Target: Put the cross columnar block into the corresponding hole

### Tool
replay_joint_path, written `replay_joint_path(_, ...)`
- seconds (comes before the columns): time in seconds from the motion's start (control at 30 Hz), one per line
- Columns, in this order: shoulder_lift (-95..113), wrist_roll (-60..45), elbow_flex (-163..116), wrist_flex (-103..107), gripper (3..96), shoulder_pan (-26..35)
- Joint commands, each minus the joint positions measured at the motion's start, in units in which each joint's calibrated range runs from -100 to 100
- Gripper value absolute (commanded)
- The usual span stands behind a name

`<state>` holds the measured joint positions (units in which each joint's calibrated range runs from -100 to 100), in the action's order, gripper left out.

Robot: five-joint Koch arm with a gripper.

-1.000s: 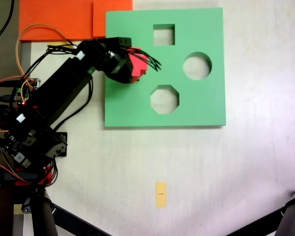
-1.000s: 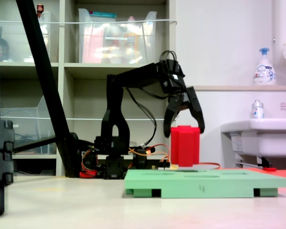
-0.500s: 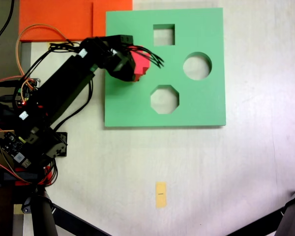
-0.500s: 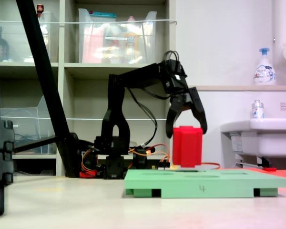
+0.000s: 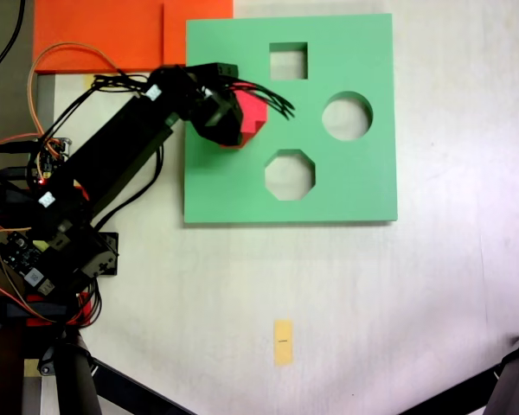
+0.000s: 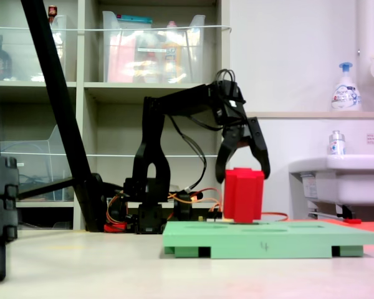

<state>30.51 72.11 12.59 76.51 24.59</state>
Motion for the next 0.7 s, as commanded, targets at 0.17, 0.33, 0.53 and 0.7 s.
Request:
replay_joint_path(0.17,2.45,-0.73,4.86,0.19,33.8,-0.63)
replay_joint_path(0.33,-0.90,-0.78,4.86,0.00,33.8,-0.49)
replay_joint_path(0.53,-7.74,-0.63,4.96,-1.16,33.9,0.39)
replay_joint_path(0.7,-11.09,-0.44,4.96,-2.99,33.9,0.88)
